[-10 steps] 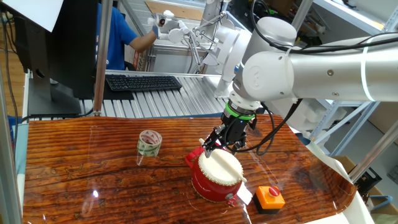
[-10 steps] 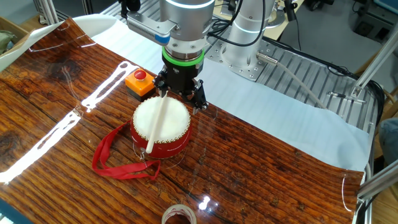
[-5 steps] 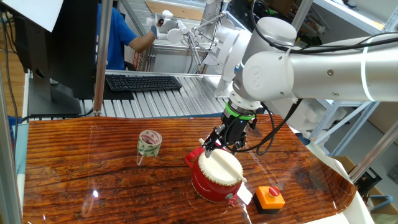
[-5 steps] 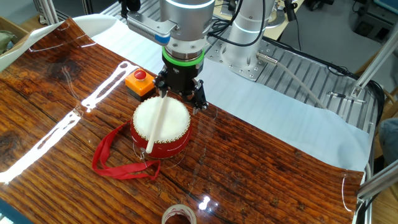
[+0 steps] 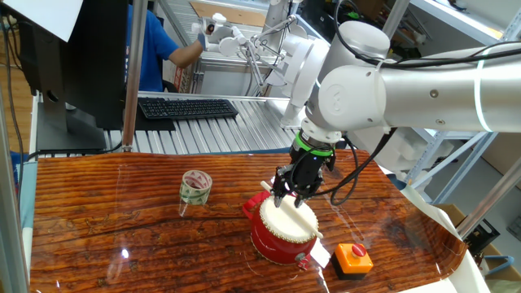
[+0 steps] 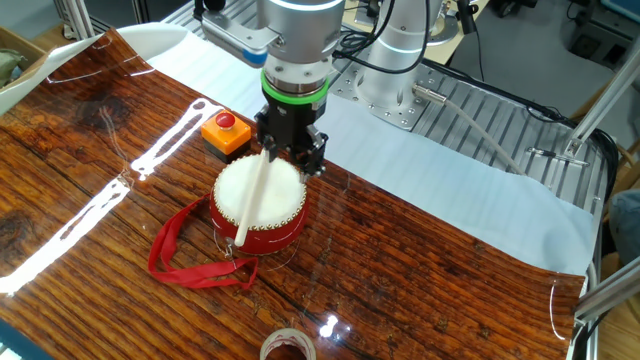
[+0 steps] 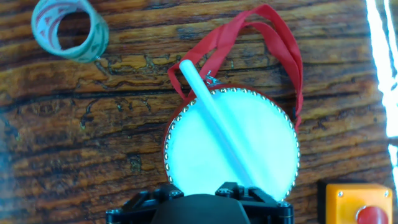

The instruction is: Play the drum

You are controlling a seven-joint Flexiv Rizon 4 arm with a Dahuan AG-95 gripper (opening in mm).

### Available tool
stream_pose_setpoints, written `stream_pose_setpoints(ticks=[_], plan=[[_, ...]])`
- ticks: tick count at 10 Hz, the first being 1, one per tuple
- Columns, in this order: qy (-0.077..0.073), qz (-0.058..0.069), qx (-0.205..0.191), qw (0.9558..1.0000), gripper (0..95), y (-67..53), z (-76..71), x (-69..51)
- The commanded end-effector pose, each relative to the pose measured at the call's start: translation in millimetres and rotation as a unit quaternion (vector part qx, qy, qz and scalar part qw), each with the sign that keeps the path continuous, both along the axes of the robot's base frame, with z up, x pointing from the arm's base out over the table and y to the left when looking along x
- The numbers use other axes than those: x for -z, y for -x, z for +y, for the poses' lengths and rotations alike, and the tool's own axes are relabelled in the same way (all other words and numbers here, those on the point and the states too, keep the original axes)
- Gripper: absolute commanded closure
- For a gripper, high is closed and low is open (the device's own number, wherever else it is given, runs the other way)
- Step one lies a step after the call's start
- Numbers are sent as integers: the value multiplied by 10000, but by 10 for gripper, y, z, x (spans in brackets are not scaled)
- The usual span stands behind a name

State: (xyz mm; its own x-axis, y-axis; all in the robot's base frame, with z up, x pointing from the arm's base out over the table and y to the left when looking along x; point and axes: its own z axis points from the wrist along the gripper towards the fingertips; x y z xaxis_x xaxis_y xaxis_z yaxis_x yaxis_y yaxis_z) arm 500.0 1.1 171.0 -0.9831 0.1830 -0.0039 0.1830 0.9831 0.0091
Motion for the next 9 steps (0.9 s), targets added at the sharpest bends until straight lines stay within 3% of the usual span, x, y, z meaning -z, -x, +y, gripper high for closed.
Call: stream_pose_setpoints(ticks=[1,9], plan=[[9,-13,14,10000,950,18,0,2],[-9,-53,-59,10000,950,38,-1,0]])
